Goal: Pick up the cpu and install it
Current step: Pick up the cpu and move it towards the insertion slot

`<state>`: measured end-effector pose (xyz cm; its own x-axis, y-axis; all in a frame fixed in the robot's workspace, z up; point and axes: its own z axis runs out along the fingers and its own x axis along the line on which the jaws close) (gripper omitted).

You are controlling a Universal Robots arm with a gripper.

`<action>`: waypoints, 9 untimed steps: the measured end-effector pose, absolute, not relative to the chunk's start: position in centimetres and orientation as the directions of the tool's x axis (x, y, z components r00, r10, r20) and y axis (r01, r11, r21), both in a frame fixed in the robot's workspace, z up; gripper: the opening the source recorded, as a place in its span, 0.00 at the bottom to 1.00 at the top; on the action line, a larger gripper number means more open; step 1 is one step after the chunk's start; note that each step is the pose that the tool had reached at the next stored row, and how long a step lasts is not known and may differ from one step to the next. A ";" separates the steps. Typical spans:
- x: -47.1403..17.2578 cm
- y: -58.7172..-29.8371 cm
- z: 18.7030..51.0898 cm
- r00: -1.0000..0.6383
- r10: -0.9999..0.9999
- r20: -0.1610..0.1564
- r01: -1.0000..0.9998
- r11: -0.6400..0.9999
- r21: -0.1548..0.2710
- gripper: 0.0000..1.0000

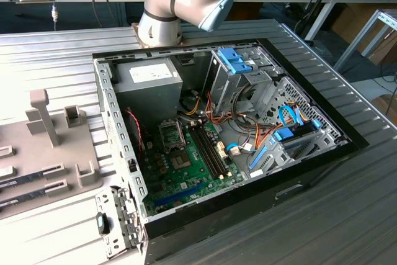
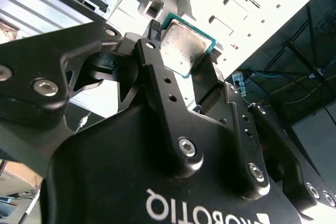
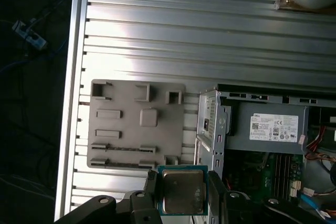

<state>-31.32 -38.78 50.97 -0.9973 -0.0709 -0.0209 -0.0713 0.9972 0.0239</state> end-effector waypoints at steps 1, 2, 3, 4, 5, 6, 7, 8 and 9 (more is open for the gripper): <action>-31.2 -38.8 51.0 -0.997 -0.071 -0.021 -0.071 0.997 0.024 0.47; -31.1 -38.8 51.0 -0.997 -0.071 -0.021 -0.071 0.997 0.024 0.47; -31.0 -38.8 51.0 -0.997 -0.071 -0.021 -0.071 0.997 0.024 0.47; -30.9 -38.8 51.0 -0.997 -0.071 -0.021 -0.071 0.997 0.024 0.47; -30.8 -38.8 51.0 -0.997 -0.071 -0.021 -0.071 0.997 0.024 0.47; -30.7 -38.8 51.0 -0.997 -0.071 -0.021 -0.071 0.997 0.024 0.47; -30.6 -38.8 51.0 -0.997 -0.071 -0.021 -0.071 0.997 0.024 0.47; -30.5 -38.8 51.0 -0.997 -0.071 -0.021 -0.071 0.997 0.024 0.47; -30.3 -38.8 51.0 -0.997 -0.071 -0.021 -0.071 0.997 0.024 0.47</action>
<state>-30.29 -38.78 50.95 -0.9973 -0.0709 -0.0208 -0.0714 0.9972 0.0239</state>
